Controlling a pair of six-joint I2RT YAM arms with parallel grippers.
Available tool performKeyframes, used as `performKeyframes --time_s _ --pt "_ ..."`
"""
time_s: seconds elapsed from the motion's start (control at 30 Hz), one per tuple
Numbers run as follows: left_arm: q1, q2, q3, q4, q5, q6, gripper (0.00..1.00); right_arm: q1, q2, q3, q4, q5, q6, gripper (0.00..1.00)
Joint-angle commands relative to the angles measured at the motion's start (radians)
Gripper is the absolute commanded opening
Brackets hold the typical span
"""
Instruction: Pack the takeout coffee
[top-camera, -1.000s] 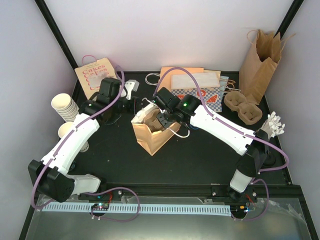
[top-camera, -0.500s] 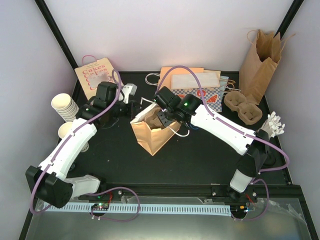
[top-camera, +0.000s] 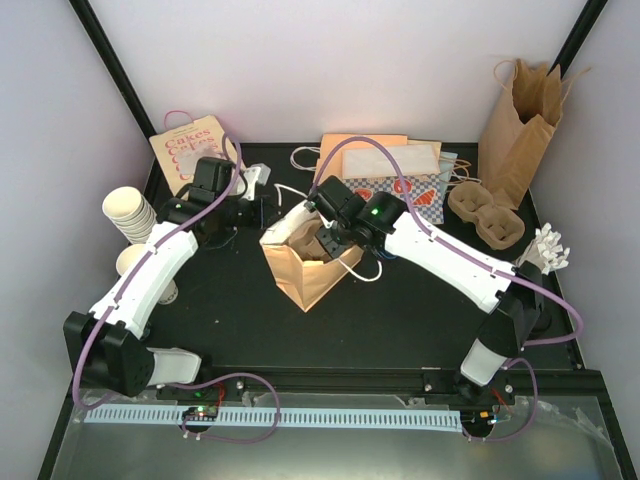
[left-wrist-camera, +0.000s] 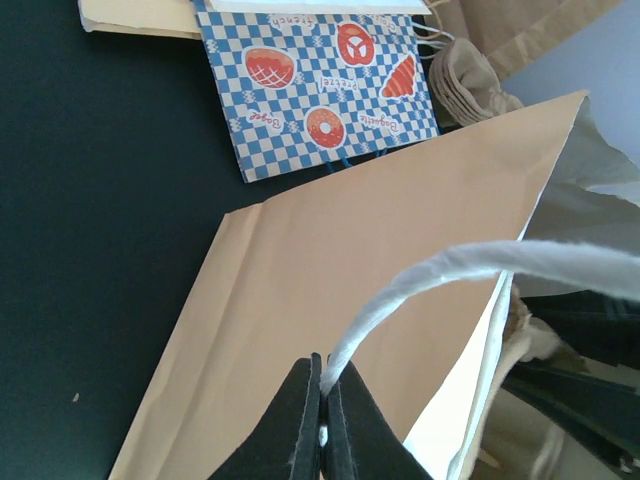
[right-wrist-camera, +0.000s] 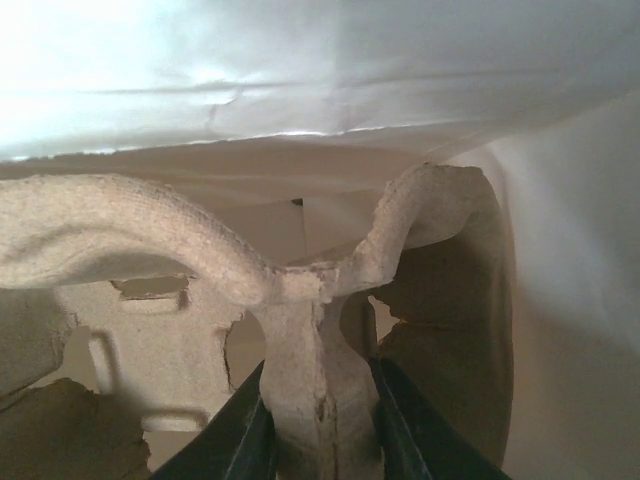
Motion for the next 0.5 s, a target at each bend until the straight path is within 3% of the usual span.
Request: performKeyframes --time_s 0.0,0.47 --pt "0.006 -0.002 0.041 -0.011 0.027 -0.018 0.02 0.008 0.023 0.031 -0.054 -0.016 -0.063 0.24" --pt "0.040 0.034 0.069 -0.013 0.016 -0.081 0.02 0.016 0.037 0.019 -0.083 -0.049 -0.086 0.24"
